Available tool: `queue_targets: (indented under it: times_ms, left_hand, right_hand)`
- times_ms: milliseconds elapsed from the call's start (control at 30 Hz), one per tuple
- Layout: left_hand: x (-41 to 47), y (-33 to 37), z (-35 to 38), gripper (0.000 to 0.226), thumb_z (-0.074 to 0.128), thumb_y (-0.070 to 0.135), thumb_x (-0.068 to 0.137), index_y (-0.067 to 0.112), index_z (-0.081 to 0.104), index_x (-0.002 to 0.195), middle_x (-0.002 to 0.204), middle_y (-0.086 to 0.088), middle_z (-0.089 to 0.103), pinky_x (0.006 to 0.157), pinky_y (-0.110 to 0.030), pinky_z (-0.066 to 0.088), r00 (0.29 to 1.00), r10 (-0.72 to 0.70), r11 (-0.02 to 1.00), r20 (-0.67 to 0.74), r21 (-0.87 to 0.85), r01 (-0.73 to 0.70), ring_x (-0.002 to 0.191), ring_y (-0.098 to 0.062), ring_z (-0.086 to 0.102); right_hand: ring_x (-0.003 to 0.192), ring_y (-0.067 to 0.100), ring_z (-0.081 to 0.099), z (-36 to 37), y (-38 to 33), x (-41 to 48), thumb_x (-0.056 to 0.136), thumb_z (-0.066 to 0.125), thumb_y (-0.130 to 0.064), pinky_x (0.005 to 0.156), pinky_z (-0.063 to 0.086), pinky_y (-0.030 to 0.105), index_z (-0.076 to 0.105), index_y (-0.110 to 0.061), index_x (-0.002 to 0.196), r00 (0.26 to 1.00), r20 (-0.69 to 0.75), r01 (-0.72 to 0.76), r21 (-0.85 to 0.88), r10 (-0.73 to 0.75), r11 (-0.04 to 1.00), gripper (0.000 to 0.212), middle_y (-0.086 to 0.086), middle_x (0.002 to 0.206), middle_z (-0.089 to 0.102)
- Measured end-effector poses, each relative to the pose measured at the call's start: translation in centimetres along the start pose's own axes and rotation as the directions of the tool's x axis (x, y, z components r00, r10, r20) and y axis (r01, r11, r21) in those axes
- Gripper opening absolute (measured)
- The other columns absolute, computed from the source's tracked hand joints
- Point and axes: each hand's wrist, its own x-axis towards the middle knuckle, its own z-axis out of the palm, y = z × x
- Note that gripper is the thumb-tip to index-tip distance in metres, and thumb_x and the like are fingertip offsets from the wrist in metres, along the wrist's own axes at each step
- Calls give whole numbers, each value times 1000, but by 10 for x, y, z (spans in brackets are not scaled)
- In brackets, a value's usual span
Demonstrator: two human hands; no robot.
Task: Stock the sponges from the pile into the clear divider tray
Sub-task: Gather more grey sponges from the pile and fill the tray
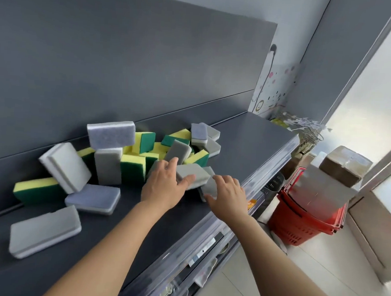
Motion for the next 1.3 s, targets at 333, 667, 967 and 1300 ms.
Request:
queue_targets:
  times_ms: [333,667,967,1300]
  left_hand:
    - [21,4,16,53,75,30,74,22,42,115,110,2,54,70,-30,50,944,-328,804,38,-513,300,93,-15,56]
    - [-22,17,6,33,62,11,87,26,55,116,105,-3,57,64,-36,57,810,-586,435,-26,-853,287,94,-22,60]
    - [-105,18,-6,27,62,22,88,27,54,114,105,3,59,59,-24,47,623,-742,495,-246,-828,263,86,-10,57]
    - [-223,10,-40,24,64,15,87,23,60,109,96,3,66,61,-23,51,415,-819,510,-397,-834,210,75,-1,62]
  right_hand:
    - [119,28,43,16,24,63,72,68,-32,94,42,40,20,-25,142,967,254,-100,285,25,953,84,9,129,43]
    - [108,29,43,9,39,79,64,74,-22,88,49,44,40,-14,121,925,380,-183,453,-3,873,66,7,115,35]
    - [97,13,52,-20,11,20,74,70,0,59,56,24,15,-46,143,830,242,-46,928,-502,370,100,-10,116,41]
    - [91,17,64,-7,-72,-56,82,72,-27,78,56,34,48,-38,114,691,182,-27,974,-700,227,42,-1,99,65]
